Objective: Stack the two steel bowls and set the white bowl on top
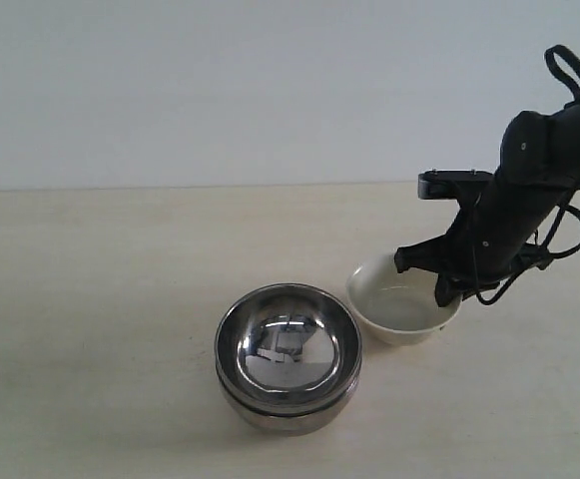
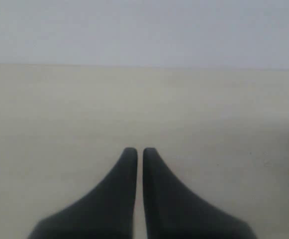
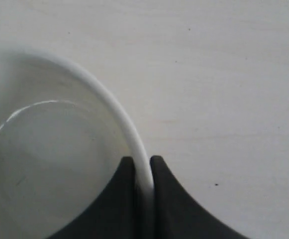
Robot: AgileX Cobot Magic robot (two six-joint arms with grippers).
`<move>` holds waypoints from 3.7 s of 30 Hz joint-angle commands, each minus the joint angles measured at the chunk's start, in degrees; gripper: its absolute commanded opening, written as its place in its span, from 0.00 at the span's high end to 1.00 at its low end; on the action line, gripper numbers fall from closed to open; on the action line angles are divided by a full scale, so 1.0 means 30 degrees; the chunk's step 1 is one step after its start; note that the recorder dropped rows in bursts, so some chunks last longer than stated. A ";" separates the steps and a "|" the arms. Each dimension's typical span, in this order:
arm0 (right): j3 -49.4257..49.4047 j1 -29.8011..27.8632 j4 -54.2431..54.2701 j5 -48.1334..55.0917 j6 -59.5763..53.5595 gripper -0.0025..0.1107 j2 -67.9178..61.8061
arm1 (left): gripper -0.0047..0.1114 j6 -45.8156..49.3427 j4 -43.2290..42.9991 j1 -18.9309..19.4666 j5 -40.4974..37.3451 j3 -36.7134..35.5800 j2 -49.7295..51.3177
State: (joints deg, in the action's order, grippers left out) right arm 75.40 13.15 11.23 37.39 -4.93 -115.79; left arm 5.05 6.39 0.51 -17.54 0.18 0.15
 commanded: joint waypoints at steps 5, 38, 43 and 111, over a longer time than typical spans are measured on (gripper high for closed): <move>-0.0030 -0.0021 0.0282 0.1081 -0.0011 0.98 0.2792 | 0.93 -0.0182 -0.0072 0.0019 -0.0020 -0.0061 -0.0050; -0.3364 0.3798 0.8801 0.1387 -0.3971 0.98 0.7471 | 0.93 -0.0182 -0.0072 0.0019 -0.0020 -0.0061 -0.0050; -0.3364 0.3836 0.8801 0.1381 -0.3832 0.98 0.7399 | 0.93 -0.0182 -0.0072 0.0019 -0.0020 -0.0061 -0.0050; -0.5965 0.4949 -0.2306 -0.1336 0.4947 0.98 1.4419 | 0.93 -0.0182 -0.0072 0.0019 -0.0020 -0.0061 -0.0050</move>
State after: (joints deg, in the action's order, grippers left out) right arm 60.60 28.00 4.89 36.50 8.48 -78.21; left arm 5.05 6.39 0.51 -17.54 0.18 0.15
